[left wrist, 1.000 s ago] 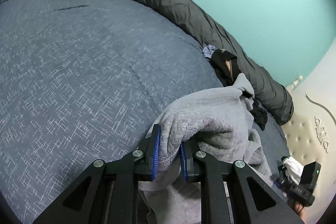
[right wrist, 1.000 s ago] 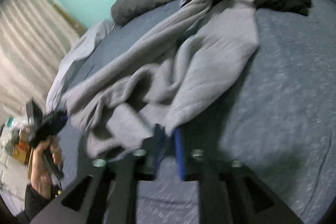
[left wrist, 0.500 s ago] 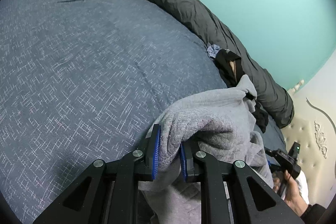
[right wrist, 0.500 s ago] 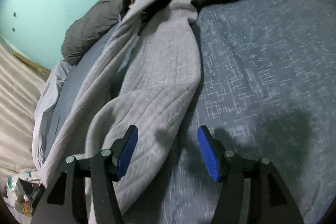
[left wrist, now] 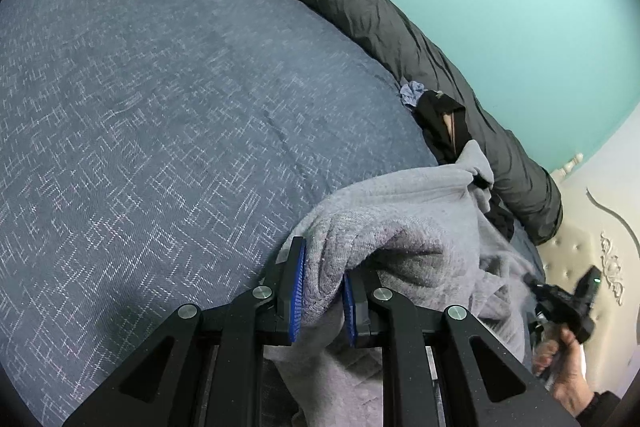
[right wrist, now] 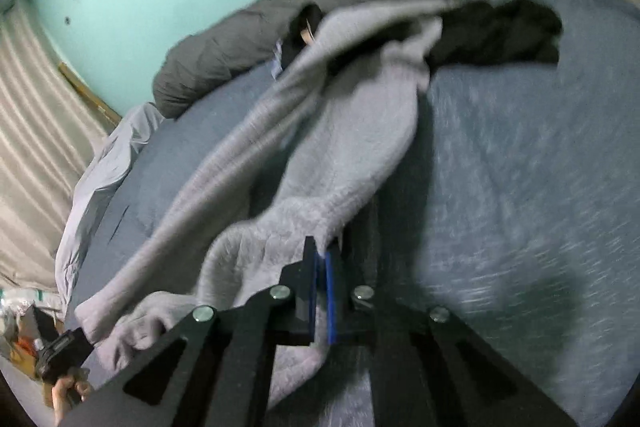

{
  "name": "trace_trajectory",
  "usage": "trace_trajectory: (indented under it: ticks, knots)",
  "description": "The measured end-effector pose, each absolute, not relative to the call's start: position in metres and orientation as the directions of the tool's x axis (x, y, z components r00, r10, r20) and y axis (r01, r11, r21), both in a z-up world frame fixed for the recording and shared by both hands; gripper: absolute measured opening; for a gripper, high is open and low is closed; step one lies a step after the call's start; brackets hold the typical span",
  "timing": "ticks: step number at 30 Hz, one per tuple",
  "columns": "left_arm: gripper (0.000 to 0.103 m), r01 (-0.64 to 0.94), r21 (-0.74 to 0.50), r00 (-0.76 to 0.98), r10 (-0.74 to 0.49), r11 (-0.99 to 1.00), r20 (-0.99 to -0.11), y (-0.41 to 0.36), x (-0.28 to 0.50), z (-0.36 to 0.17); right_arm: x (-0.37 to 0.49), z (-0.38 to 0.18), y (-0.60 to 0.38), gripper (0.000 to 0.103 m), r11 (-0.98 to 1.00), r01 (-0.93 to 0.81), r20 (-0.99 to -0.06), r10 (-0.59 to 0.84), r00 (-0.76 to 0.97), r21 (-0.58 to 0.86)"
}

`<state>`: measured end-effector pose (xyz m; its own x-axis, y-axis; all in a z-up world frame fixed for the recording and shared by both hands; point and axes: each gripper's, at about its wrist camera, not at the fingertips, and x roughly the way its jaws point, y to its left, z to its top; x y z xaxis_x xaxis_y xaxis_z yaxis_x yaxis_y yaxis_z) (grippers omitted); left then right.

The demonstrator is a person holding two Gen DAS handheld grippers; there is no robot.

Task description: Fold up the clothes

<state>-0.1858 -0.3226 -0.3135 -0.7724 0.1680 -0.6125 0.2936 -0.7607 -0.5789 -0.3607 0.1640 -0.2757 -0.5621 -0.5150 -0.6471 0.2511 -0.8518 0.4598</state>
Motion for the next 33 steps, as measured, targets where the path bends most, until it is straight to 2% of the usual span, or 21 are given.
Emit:
trace_trajectory:
  ticks: [9, 17, 22, 29, 32, 33]
  knots:
    - [0.017, 0.264, -0.582, -0.780, 0.185, -0.769, -0.598, -0.315, -0.183, -0.304, -0.300, -0.192, 0.222, 0.003, -0.886, 0.280, -0.602, -0.458, -0.655, 0.369]
    - [0.017, 0.202, -0.568, -0.800, 0.200, -0.798, -0.566, -0.302, -0.177, -0.280, -0.223, -0.139, 0.247, 0.003, -0.893, 0.281, -0.574, -0.443, -0.689, 0.351]
    - [0.017, 0.232, -0.588, -0.794, 0.198, -0.775, -0.575, -0.312, -0.176, -0.289, -0.219, -0.167, 0.234, 0.003, -0.930, 0.239, -0.676, -0.367, -0.639, 0.279]
    - [0.018, 0.292, -0.626, -0.776, 0.203, -0.724, -0.597, -0.330, -0.179, -0.309, -0.257, -0.250, 0.197, 0.004, -0.953, 0.236, -0.781, -0.293, -0.551, 0.191]
    - [0.025, 0.306, -0.625, -0.772, 0.197, -0.718, -0.604, -0.334, -0.177, -0.311, -0.273, -0.276, 0.191, 0.004, -0.961, 0.219, -0.810, -0.264, -0.523, 0.172]
    - [0.031, 0.309, -0.613, -0.773, 0.183, -0.727, -0.607, -0.334, -0.176, -0.308, -0.276, -0.282, 0.192, 0.004, -0.961, 0.207, -0.815, -0.268, -0.514, 0.185]
